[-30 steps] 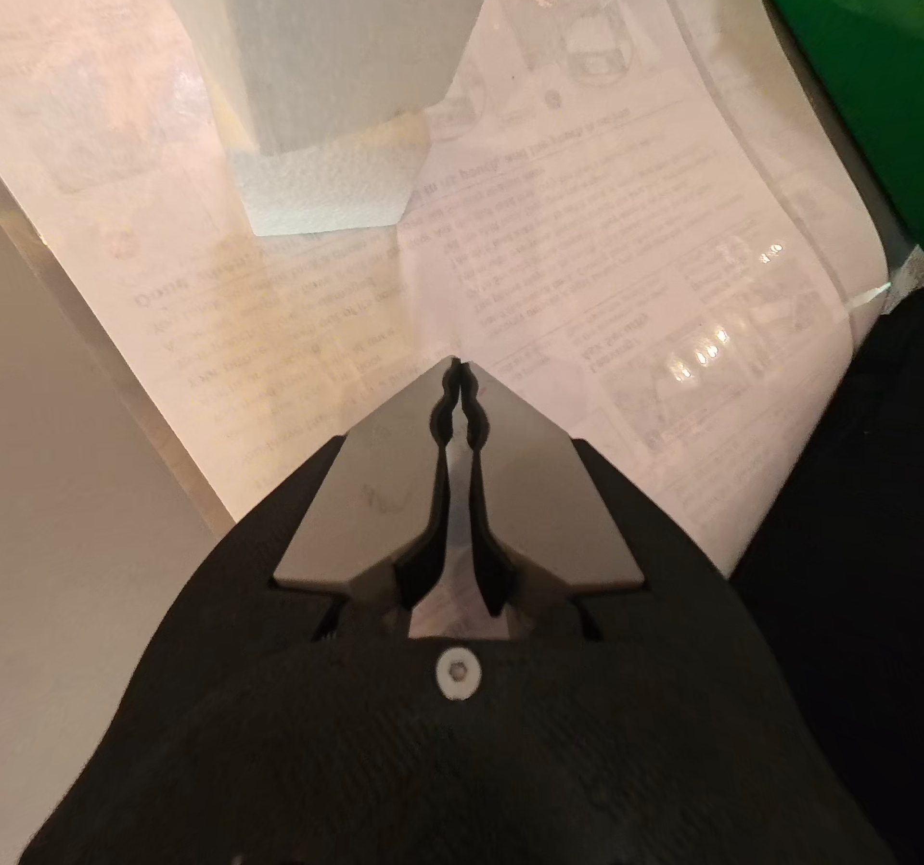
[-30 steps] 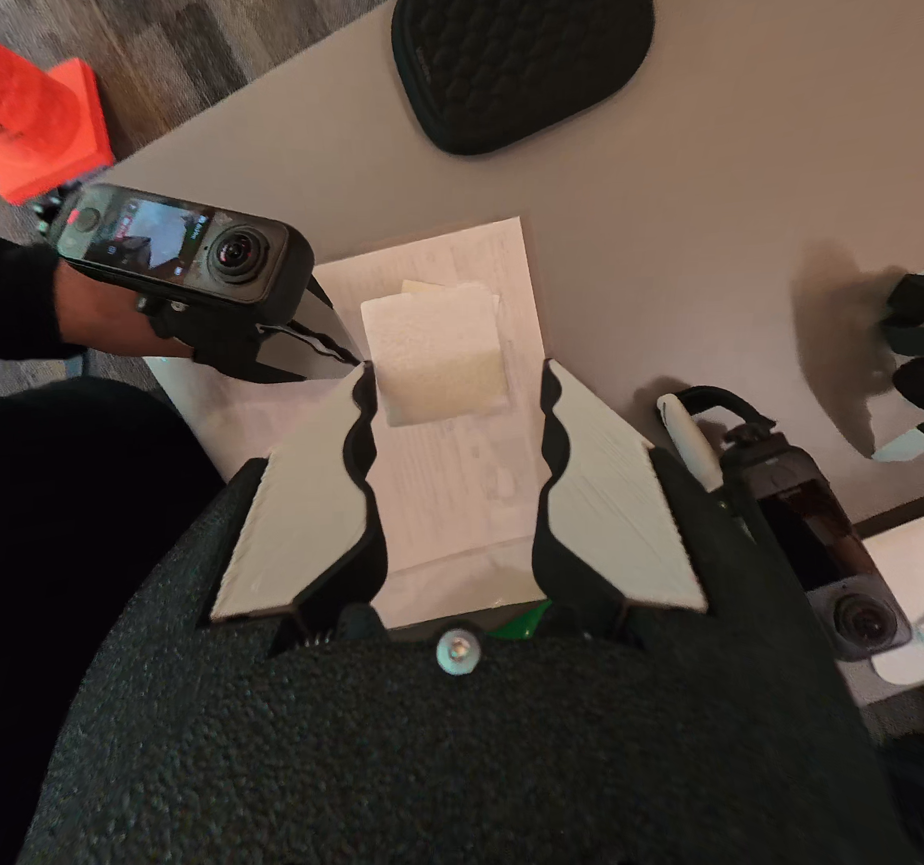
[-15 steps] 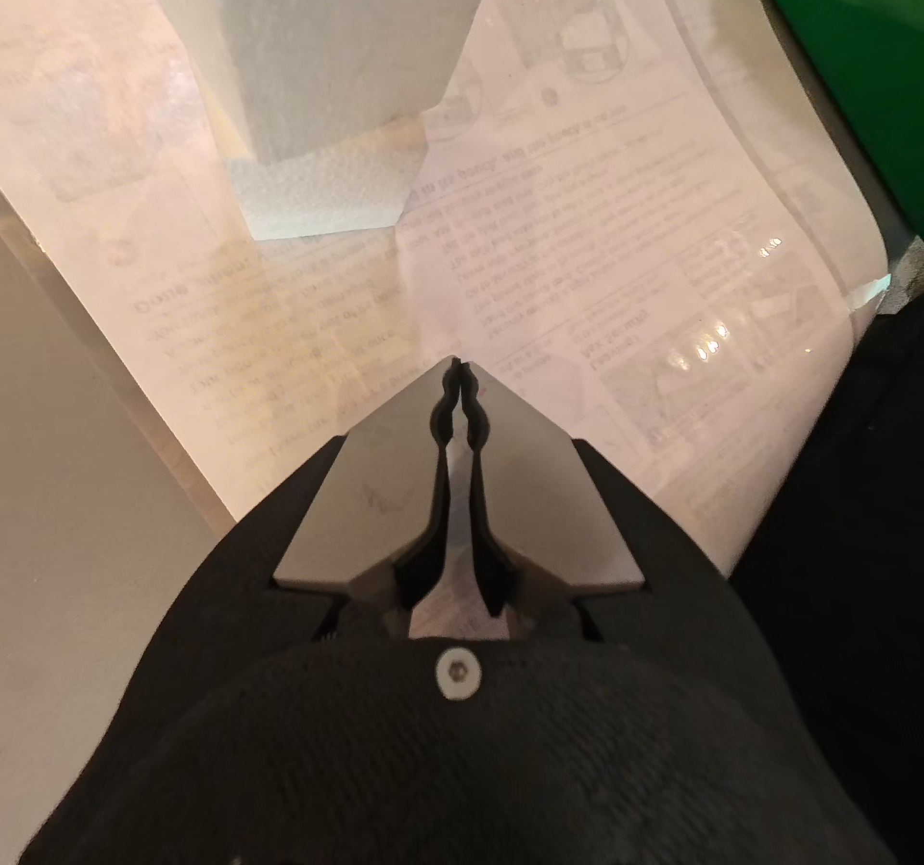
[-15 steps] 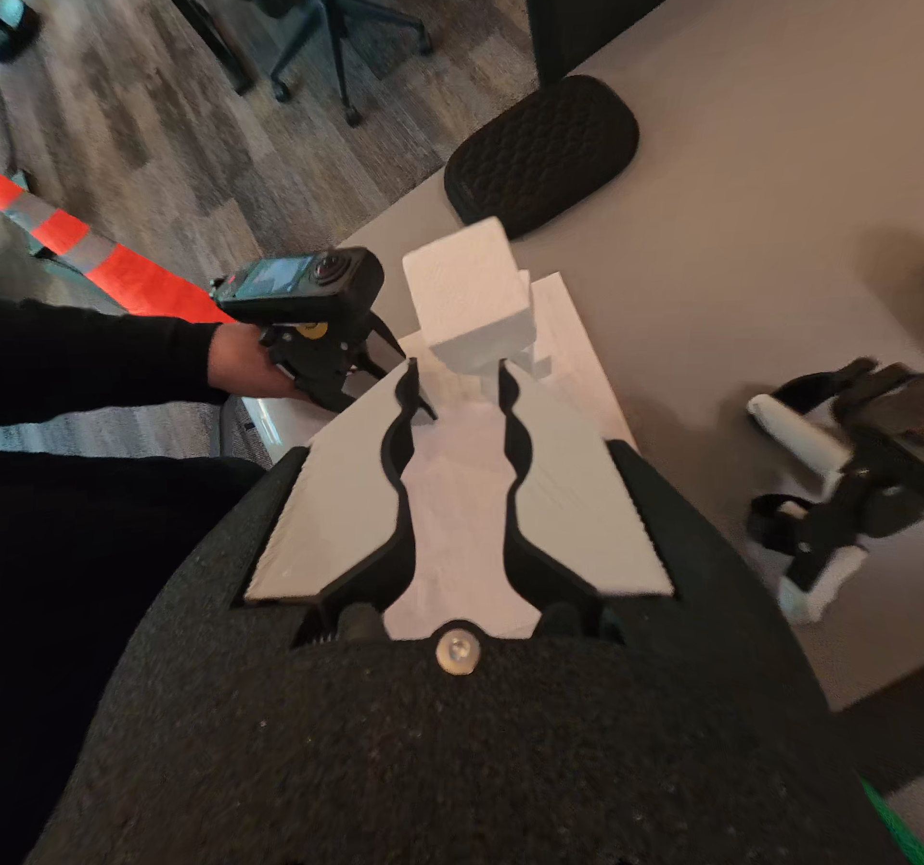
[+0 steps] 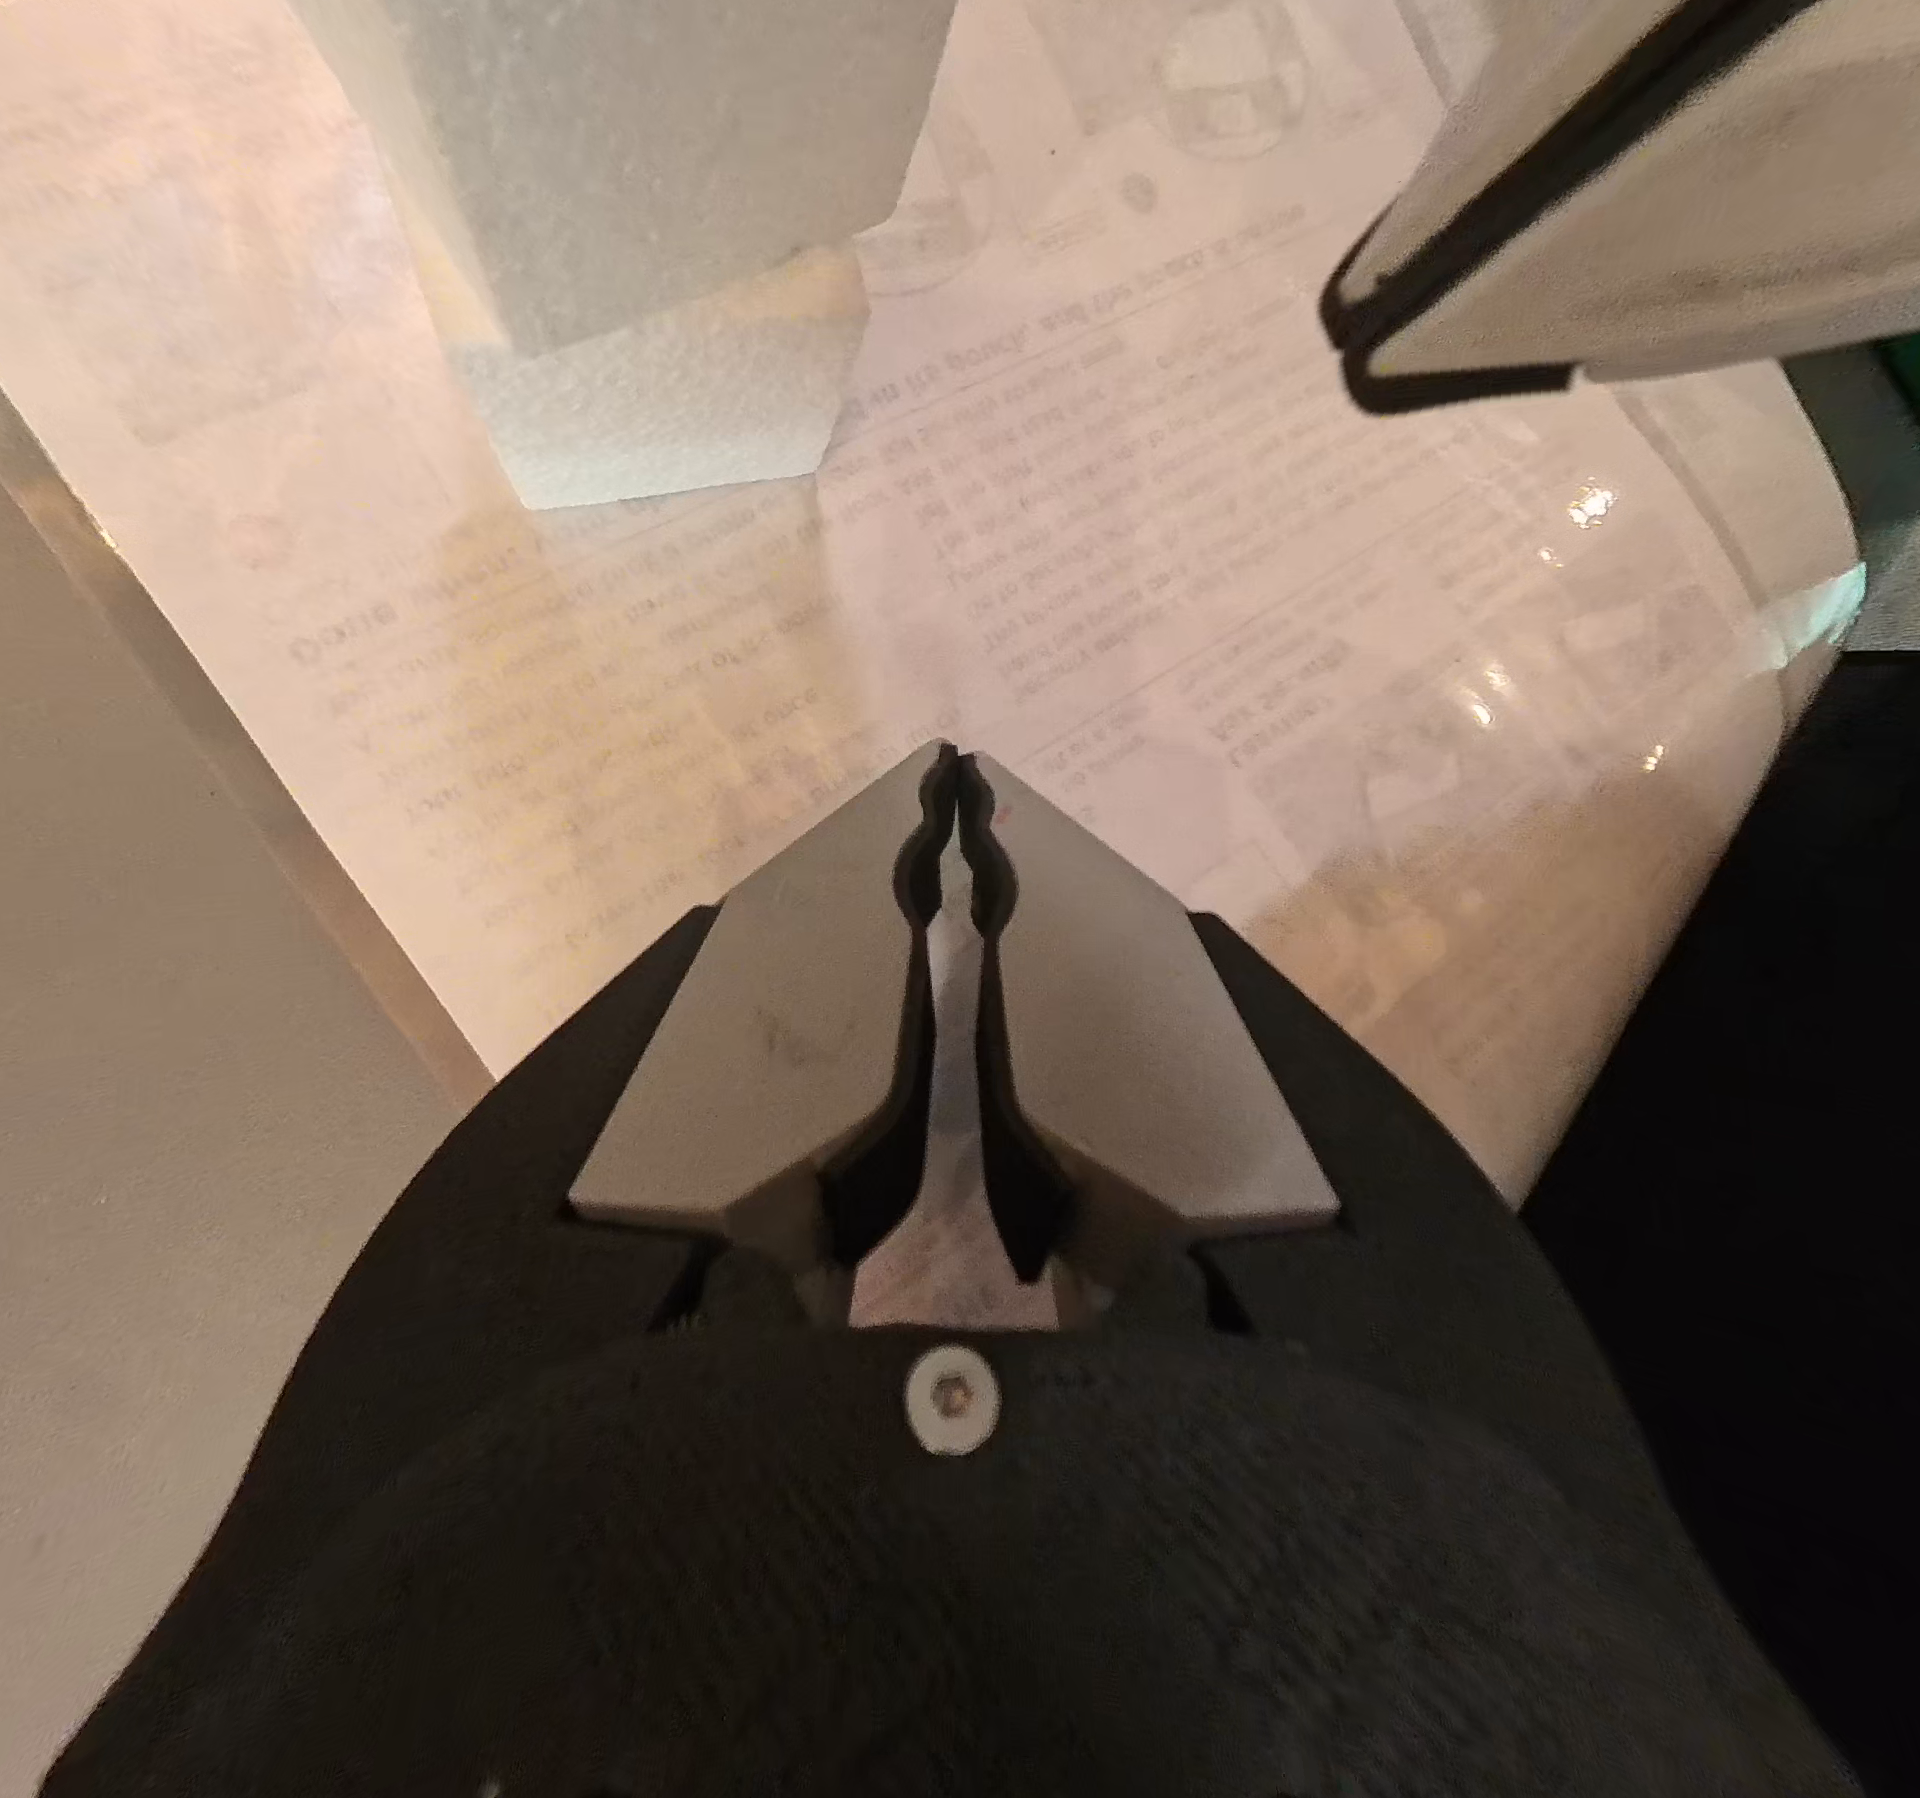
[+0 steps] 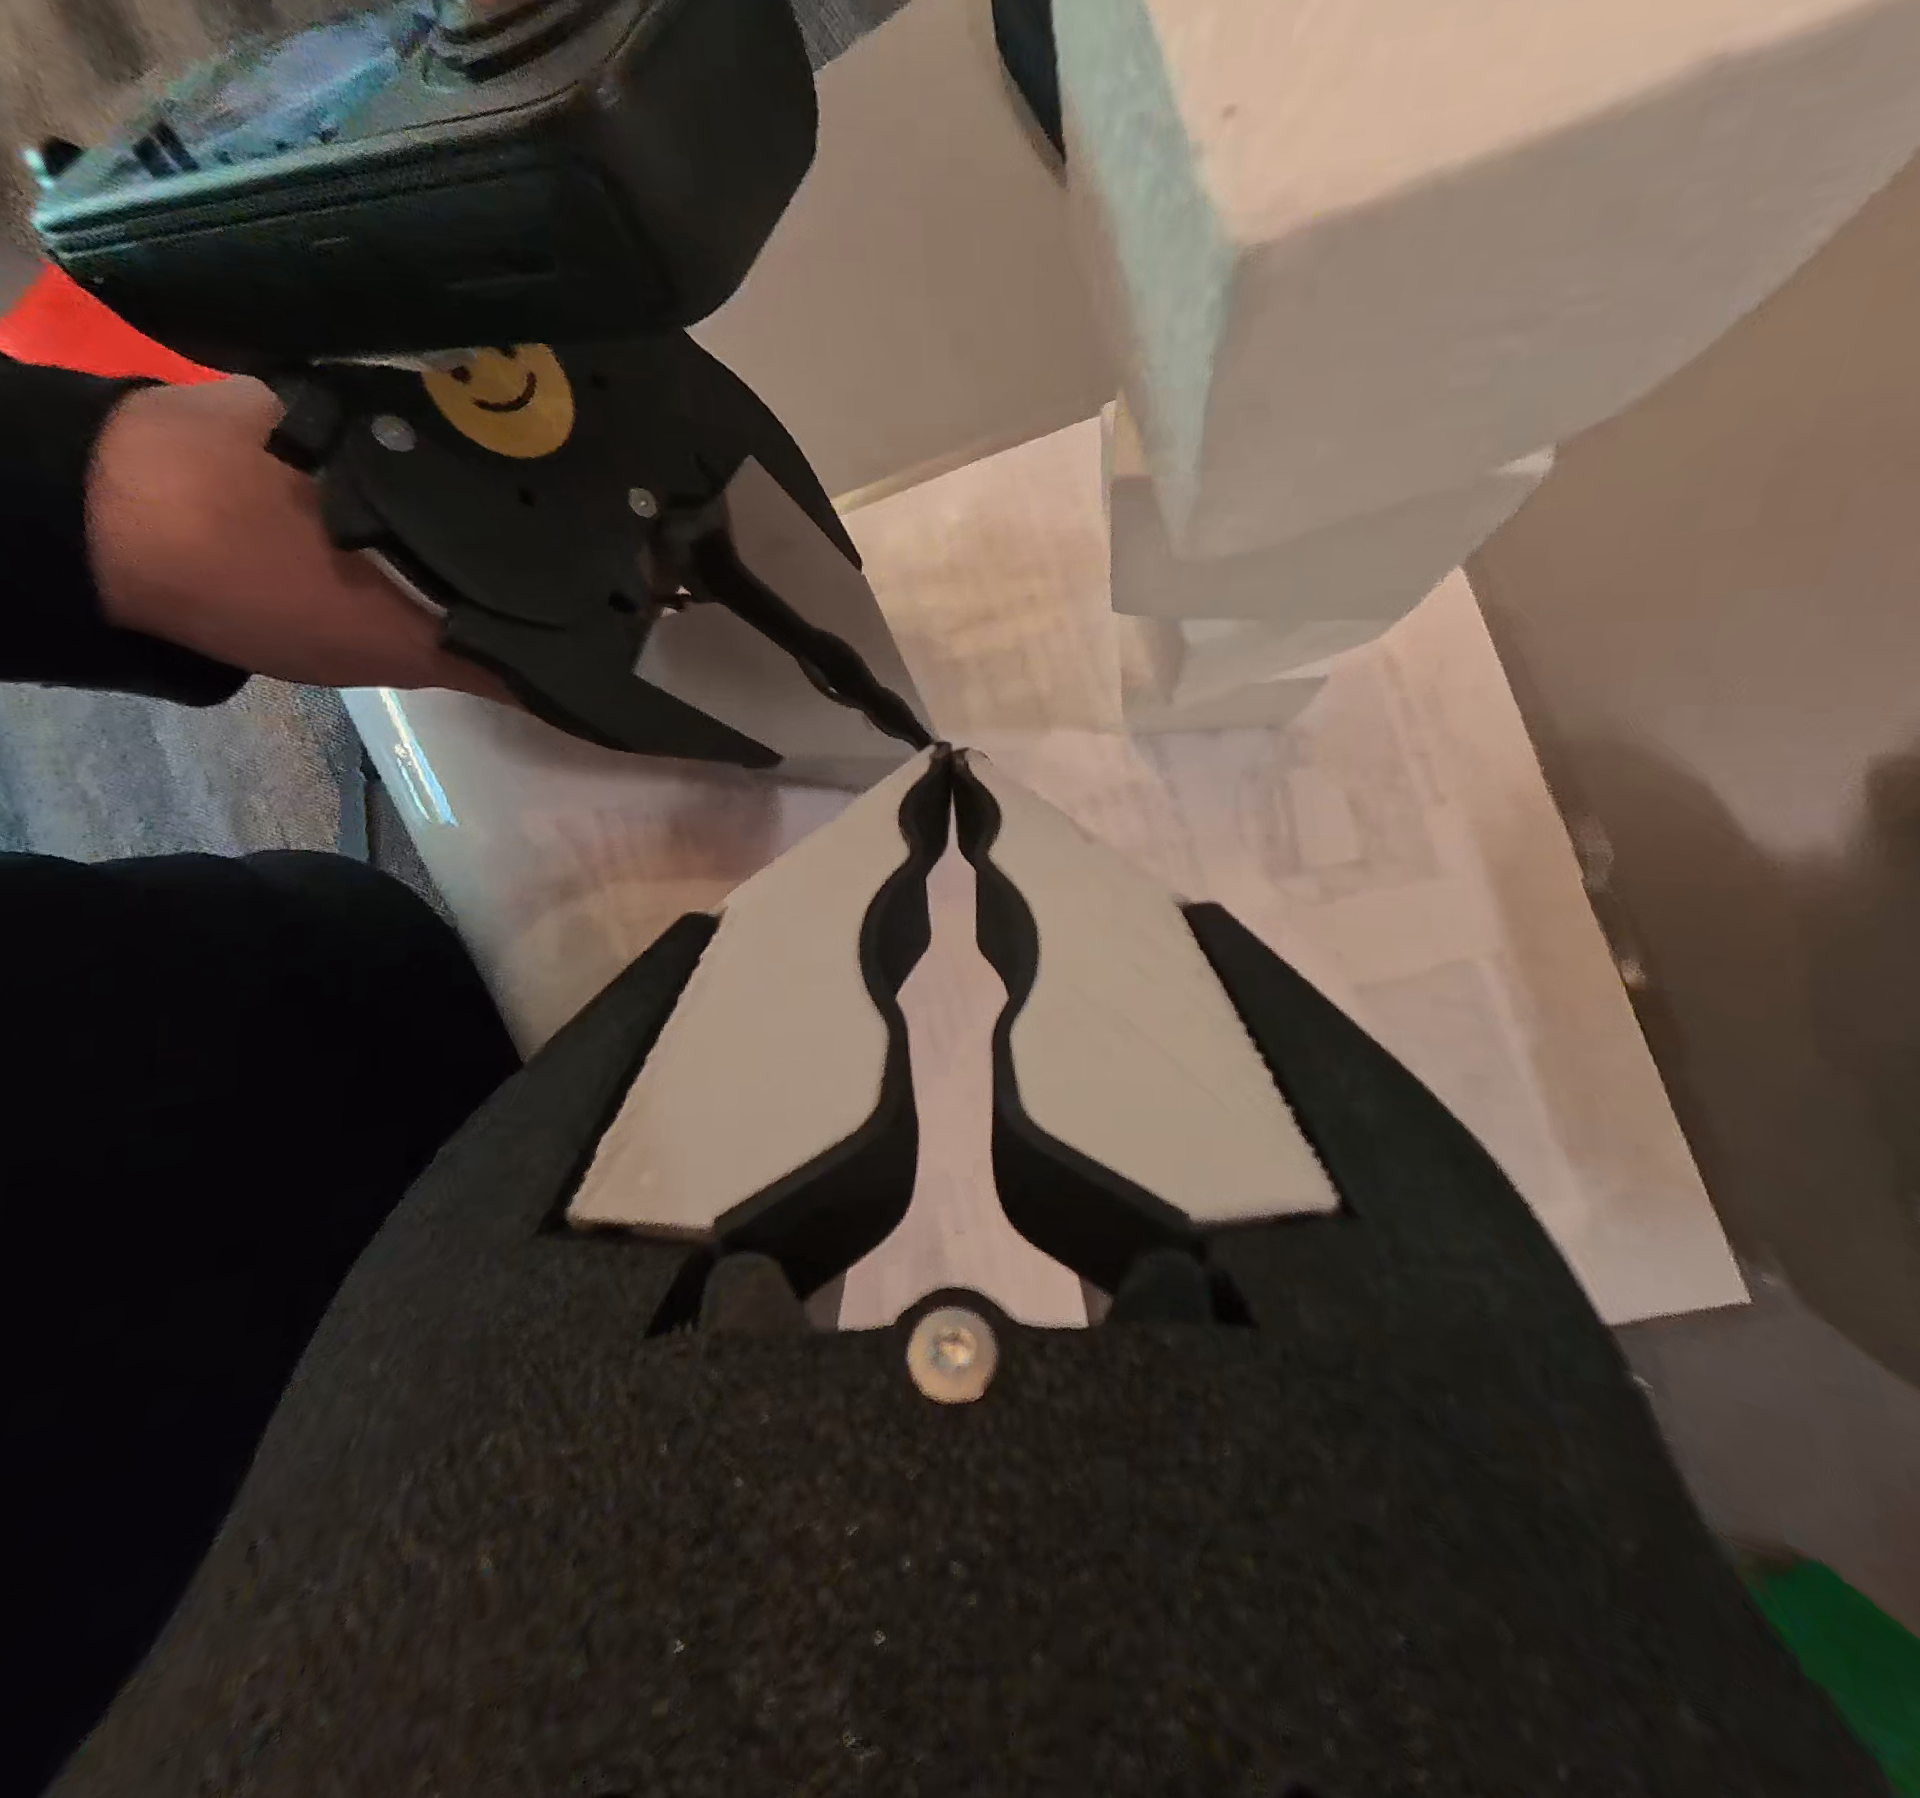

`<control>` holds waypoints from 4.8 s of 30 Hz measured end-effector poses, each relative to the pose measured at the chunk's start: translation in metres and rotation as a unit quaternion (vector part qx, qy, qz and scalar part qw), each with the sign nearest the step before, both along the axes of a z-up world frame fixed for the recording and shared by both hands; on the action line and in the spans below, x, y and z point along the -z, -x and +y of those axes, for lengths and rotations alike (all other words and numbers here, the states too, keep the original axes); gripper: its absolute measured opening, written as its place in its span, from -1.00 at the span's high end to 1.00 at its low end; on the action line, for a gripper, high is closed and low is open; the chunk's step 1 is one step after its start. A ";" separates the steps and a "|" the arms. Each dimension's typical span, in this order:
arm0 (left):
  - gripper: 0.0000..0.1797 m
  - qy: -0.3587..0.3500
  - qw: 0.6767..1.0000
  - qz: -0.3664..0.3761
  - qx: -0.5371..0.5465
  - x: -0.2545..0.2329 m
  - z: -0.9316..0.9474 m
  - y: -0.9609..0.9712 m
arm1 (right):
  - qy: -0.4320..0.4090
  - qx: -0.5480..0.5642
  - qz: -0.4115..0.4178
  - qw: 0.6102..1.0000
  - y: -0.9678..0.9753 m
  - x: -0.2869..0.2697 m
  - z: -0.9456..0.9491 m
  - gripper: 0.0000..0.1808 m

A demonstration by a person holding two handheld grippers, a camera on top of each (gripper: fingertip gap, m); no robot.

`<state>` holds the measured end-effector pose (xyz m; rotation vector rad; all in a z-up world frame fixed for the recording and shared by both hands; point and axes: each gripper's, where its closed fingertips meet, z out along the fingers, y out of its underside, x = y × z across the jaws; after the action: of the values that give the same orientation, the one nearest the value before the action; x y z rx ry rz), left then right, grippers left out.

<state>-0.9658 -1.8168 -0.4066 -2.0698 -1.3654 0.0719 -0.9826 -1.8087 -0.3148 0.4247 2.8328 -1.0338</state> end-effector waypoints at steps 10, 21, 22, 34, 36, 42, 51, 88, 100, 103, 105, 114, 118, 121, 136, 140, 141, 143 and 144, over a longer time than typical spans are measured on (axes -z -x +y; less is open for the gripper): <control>1.00 -0.002 1.000 0.001 -0.003 0.000 0.000 0.000 | 0.023 -0.029 -0.017 0.999 -0.014 0.001 -0.001 1.00; 1.00 -0.002 1.000 0.001 -0.003 0.000 0.000 0.000 | 0.031 0.008 0.002 0.999 -0.002 0.010 -0.006 1.00; 1.00 -0.002 1.000 0.001 -0.004 0.000 0.000 0.000 | 0.023 0.011 0.013 1.000 0.000 0.012 -0.006 1.00; 1.00 -0.005 1.000 0.003 -0.008 0.000 0.000 0.000 | 0.030 -0.006 0.010 0.999 -0.013 0.012 -0.017 1.00; 1.00 -0.005 1.000 0.004 -0.008 0.000 0.000 0.000 | 0.029 -0.003 0.010 1.000 -0.011 0.013 -0.016 1.00; 1.00 -0.004 1.000 0.004 -0.009 0.000 0.000 0.000 | 0.030 -0.001 0.012 0.999 -0.012 0.013 -0.018 1.00; 1.00 -0.004 1.000 0.005 -0.011 0.000 0.000 0.000 | 0.022 0.004 0.016 1.000 -0.011 0.018 -0.020 1.00; 1.00 -0.009 1.000 0.004 -0.025 0.000 0.000 0.000 | -0.017 -0.011 0.071 0.997 0.028 0.040 -0.048 1.00; 1.00 -0.009 1.000 0.003 -0.024 0.000 0.000 -0.001 | -0.013 0.098 0.105 0.990 0.107 0.017 -0.016 0.99; 1.00 -0.007 1.000 0.002 -0.022 0.000 0.000 -0.001 | -0.010 0.106 0.104 0.989 0.109 0.015 -0.011 0.98; 1.00 -0.007 1.000 0.003 -0.022 0.000 0.000 -0.001 | -0.009 0.110 0.102 0.989 0.110 0.014 -0.007 0.97; 1.00 -0.006 1.000 0.001 -0.020 0.000 0.000 -0.001 | -0.012 0.096 0.034 0.995 0.081 0.032 0.006 0.72; 1.00 -0.004 1.000 -0.001 -0.016 0.001 0.000 -0.001 | -0.071 0.059 -0.002 0.996 0.059 0.068 0.018 0.70; 1.00 0.000 1.000 -0.003 -0.014 0.001 -0.001 -0.001 | -0.097 0.050 -0.022 0.994 0.053 0.089 0.027 0.71; 1.00 0.055 0.995 -0.046 -0.066 0.001 -0.001 -0.001 | -0.038 0.041 -0.059 0.997 0.063 0.093 0.030 1.00; 1.00 0.088 0.991 -0.069 -0.067 0.001 0.002 -0.004 | -0.044 0.025 -0.078 0.996 0.062 0.093 0.030 1.00; 1.00 0.092 0.990 -0.082 -0.065 0.001 0.004 -0.007 | -0.047 0.021 -0.082 0.995 0.062 0.093 0.030 1.00; 1.00 0.088 0.989 -0.103 -0.062 -0.001 0.006 -0.012 | -0.053 0.011 -0.083 0.995 0.062 0.094 0.030 1.00; 1.00 0.082 0.989 -0.109 -0.063 -0.003 0.006 -0.015 | -0.054 0.006 -0.081 0.995 0.062 0.094 0.030 1.00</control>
<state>-0.9512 -1.8105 -0.4039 -2.1754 -1.6719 0.0107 -1.0446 -1.7782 -0.4084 0.5122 2.7518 -0.8101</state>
